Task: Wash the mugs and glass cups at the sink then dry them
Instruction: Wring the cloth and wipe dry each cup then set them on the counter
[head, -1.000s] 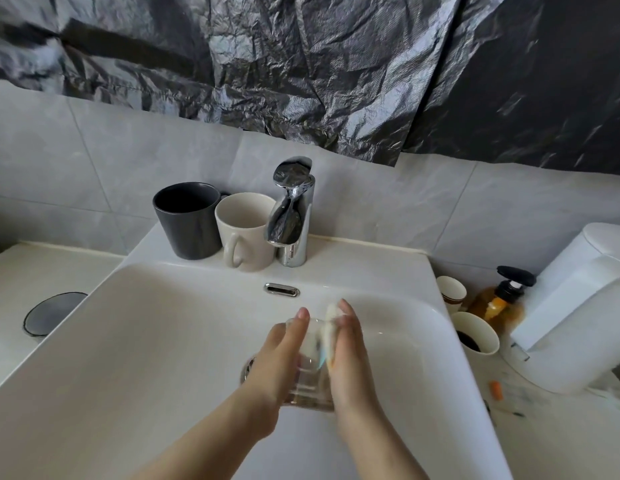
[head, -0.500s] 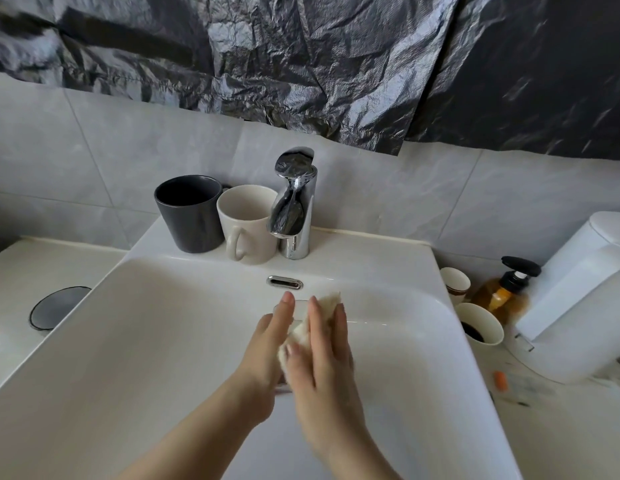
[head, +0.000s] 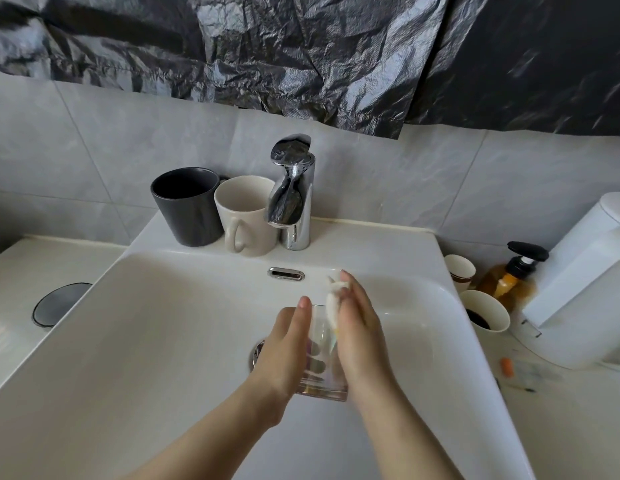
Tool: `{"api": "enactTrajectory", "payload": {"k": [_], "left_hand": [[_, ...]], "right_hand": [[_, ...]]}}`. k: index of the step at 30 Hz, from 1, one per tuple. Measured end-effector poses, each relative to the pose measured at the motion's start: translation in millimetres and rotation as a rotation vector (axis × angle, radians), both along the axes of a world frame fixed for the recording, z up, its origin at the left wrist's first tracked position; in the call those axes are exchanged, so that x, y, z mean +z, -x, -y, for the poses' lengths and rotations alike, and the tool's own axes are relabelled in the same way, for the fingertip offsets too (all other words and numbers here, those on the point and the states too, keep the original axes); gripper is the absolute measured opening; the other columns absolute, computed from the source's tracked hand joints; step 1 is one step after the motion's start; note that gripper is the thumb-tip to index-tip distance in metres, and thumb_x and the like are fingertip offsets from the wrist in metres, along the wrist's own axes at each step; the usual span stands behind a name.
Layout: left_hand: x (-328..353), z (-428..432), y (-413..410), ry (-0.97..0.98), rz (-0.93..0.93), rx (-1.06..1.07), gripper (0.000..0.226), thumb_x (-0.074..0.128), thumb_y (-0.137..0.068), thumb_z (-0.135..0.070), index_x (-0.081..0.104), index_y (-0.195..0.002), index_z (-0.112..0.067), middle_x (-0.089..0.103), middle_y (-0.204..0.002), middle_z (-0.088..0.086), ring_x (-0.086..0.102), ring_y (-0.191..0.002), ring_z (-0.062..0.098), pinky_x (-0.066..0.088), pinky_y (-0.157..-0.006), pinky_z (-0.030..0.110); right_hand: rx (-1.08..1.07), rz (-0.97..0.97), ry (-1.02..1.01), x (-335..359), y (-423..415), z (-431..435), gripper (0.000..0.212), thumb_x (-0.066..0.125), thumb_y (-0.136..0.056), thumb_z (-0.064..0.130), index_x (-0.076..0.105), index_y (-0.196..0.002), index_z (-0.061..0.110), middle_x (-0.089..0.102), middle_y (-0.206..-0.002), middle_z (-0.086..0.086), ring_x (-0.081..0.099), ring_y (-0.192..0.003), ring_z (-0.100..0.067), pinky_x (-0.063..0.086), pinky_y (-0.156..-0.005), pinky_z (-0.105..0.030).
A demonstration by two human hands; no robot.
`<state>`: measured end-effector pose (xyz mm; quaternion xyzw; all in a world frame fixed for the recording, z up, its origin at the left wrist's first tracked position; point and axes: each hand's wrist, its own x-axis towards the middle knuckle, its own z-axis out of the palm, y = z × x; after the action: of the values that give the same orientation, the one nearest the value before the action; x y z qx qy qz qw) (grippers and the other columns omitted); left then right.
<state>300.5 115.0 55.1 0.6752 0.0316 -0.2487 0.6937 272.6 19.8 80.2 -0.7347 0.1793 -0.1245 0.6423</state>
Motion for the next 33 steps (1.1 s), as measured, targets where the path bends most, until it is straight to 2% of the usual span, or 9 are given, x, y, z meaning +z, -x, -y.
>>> {"api": "enactTrajectory", "payload": {"k": [7, 11, 13, 18, 21, 23, 27, 29, 33], "left_hand": [[8.0, -14.8, -13.3, 0.137, -0.122, 0.000, 0.069, 0.030, -0.087, -0.071, 0.060, -0.120, -0.018, 0.072, -0.100, 0.003, 0.069, -0.096, 0.021, 0.051, -0.062, 0.028], [3.9, -6.6, -12.1, 0.059, -0.145, -0.012, 0.082, 0.042, -0.070, -0.086, 0.059, -0.120, -0.023, 0.071, -0.106, 0.014, 0.067, -0.101, 0.033, 0.053, -0.091, 0.044], [5.9, -4.9, -9.6, 0.064, -0.159, 0.000, 0.067, 0.037, -0.085, -0.073, 0.060, -0.117, -0.019, 0.071, -0.102, 0.019, 0.070, -0.090, 0.035, 0.054, -0.085, 0.044], [9.3, -15.9, -16.9, 0.092, -0.174, 0.017, 0.066, 0.030, -0.087, -0.071, 0.064, -0.115, -0.021, 0.071, -0.108, 0.008, 0.066, -0.092, 0.021, 0.050, -0.071, 0.032], [5.5, -12.5, -16.9, 0.059, -0.167, -0.029, 0.075, 0.040, -0.076, -0.081, 0.061, -0.118, -0.022, 0.071, -0.109, 0.010, 0.068, -0.099, 0.027, 0.051, -0.092, 0.045], [9.1, -7.4, -11.9, 0.082, -0.166, -0.033, 0.061, 0.036, -0.087, -0.070, 0.062, -0.111, -0.021, 0.073, -0.096, 0.014, 0.071, -0.087, 0.031, 0.055, -0.085, 0.046], [5.9, -9.1, -17.1, 0.130, -0.238, 0.041, 0.067, 0.034, -0.086, -0.072, 0.060, -0.121, -0.021, 0.071, -0.109, 0.009, 0.069, -0.094, 0.027, 0.054, -0.082, 0.043], [8.5, -11.9, -18.9, 0.121, -0.241, 0.106, 0.071, 0.034, -0.083, -0.076, 0.058, -0.120, -0.021, 0.070, -0.111, 0.011, 0.068, -0.093, 0.026, 0.051, -0.070, 0.036], [3.3, -5.8, -13.7, 0.090, -0.200, 0.081, 0.061, 0.037, -0.085, -0.073, 0.058, -0.117, -0.025, 0.070, -0.105, 0.018, 0.070, -0.090, 0.034, 0.057, -0.079, 0.046]], "right_hand": [[0.280, 0.068, 0.454, -16.3, 21.5, -25.4, 0.059, 0.033, -0.080, 0.048, 0.004, -0.130, 0.061, -0.013, -0.143, 0.034, 0.006, -0.136, 0.004, 0.019, -0.114, -0.023], [0.091, 0.062, 0.042, -6.1, -1.6, -9.4, 0.047, 0.040, -0.088, 0.040, 0.036, -0.134, 0.047, 0.035, -0.147, 0.014, 0.035, -0.131, -0.004, 0.031, -0.110, -0.029], [0.052, 0.054, -0.016, -5.0, -2.3, -4.8, 0.041, 0.039, -0.091, 0.038, 0.039, -0.132, 0.046, 0.040, -0.143, 0.015, 0.038, -0.127, -0.002, 0.031, -0.107, -0.024], [0.351, 0.063, 0.349, -14.8, 20.7, -20.9, 0.049, 0.040, -0.092, 0.040, 0.008, -0.119, 0.064, -0.016, -0.139, 0.037, -0.006, -0.131, 0.016, 0.006, -0.098, 0.001], [0.224, 0.088, 0.102, -4.5, 7.4, -11.4, 0.049, 0.041, -0.082, 0.049, 0.024, -0.127, 0.060, 0.017, -0.148, 0.026, 0.020, -0.136, 0.005, 0.021, -0.111, -0.019], [0.126, 0.041, -0.075, -3.2, 2.3, -2.6, 0.044, 0.042, -0.088, 0.050, 0.031, -0.131, 0.056, 0.037, -0.142, 0.021, 0.040, -0.127, -0.001, 0.035, -0.107, -0.028], [0.268, 0.094, 0.263, -7.6, 20.0, -17.5, 0.048, 0.040, -0.086, 0.046, 0.012, -0.121, 0.064, -0.002, -0.147, 0.029, 0.005, -0.132, 0.017, 0.016, -0.107, -0.013], [0.311, 0.076, 0.333, -13.7, 19.0, -22.1, 0.048, 0.042, -0.093, 0.038, 0.013, -0.123, 0.063, -0.005, -0.146, 0.031, 0.009, -0.132, 0.012, 0.018, -0.104, -0.012], [0.191, 0.019, -0.054, -5.5, 2.6, -6.8, 0.042, 0.043, -0.096, 0.035, 0.034, -0.135, 0.047, 0.047, -0.132, 0.017, 0.049, -0.111, 0.005, 0.038, -0.099, -0.021]]}}
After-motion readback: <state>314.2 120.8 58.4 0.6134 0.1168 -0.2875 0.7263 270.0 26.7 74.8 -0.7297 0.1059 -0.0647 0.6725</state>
